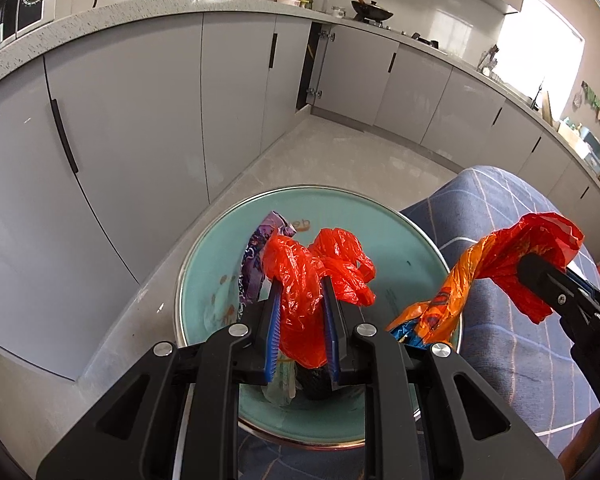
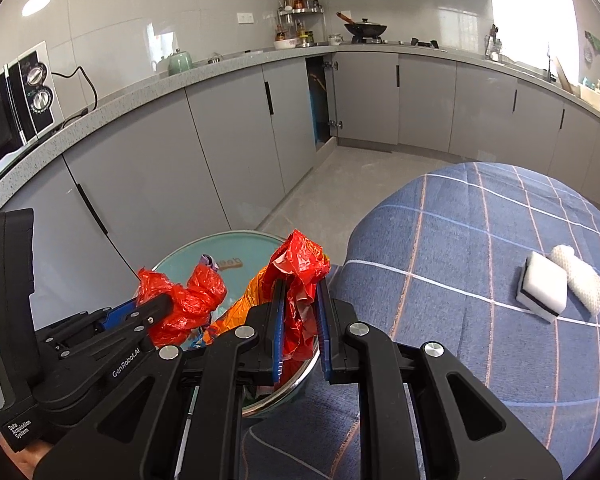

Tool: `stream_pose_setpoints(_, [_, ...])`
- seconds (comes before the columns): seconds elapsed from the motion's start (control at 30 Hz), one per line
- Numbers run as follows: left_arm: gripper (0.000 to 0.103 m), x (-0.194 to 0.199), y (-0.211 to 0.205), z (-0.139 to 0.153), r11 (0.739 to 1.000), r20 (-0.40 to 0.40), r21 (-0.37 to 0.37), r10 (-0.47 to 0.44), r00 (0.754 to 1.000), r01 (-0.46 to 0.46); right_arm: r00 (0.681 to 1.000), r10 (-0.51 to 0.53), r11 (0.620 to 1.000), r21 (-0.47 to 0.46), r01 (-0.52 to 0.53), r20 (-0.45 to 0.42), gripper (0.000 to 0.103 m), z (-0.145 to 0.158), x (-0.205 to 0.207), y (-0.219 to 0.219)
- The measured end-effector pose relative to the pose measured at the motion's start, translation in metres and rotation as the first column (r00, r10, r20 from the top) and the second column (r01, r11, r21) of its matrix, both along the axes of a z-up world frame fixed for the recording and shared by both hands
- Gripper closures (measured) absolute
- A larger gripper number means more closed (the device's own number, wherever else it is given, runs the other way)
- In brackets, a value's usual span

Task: Collect trash
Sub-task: 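Carry the orange-red bag and red bag over the teal bin with both tools, then open both tools to drop the bags into the teal bin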

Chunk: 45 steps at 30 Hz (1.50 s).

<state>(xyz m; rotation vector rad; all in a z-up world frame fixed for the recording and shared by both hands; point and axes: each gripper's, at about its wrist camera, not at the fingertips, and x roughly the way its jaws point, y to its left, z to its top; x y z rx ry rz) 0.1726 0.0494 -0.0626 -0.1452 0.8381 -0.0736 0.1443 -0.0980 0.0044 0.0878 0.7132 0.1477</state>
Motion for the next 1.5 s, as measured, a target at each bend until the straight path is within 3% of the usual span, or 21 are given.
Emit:
stream_pose_setpoints(0.7, [0.084, 0.021, 0.003, -0.029, 1.000, -0.076, 0.015, 0.008, 0.997, -0.007, 0.993, 0.056, 0.996, -0.061, -0.062, -0.104, 0.088, -0.032, 0.027, 0.011])
stream_pose_setpoints(1.0, [0.084, 0.034, -0.001, -0.040, 1.000, -0.100, 0.024, 0.019, 0.995, -0.017, 0.980, 0.097, 0.993, -0.045, -0.107, -0.172, 0.088, -0.048, 0.045, 0.023])
stream_pose_setpoints(1.17, [0.084, 0.038, 0.000, -0.045, 0.999, -0.119, 0.035, 0.034, 0.992, -0.030, 0.962, 0.137, 0.991, 0.033, -0.133, -0.238, 0.085, -0.060, 0.057, 0.024])
stream_pose_setpoints(1.23, [0.084, 0.037, 0.000, -0.045, 0.999, -0.117, 0.041, 0.038, 0.992, -0.034, 0.964, 0.126, 0.992, 0.039, -0.120, -0.235, 0.083, -0.062, 0.057, 0.023])
stream_pose_setpoints(1.33, [0.084, 0.035, 0.000, -0.046, 0.998, -0.119, 0.044, 0.040, 0.992, -0.035, 0.966, 0.124, 0.992, 0.054, -0.114, -0.226, 0.069, -0.061, 0.054, 0.021])
stream_pose_setpoints(1.5, [0.081, 0.030, 0.000, -0.043, 0.998, -0.119, 0.057, 0.035, 0.992, -0.029, 0.986, 0.076, 0.996, 0.058, -0.068, -0.148, 0.068, -0.043, 0.042, 0.009])
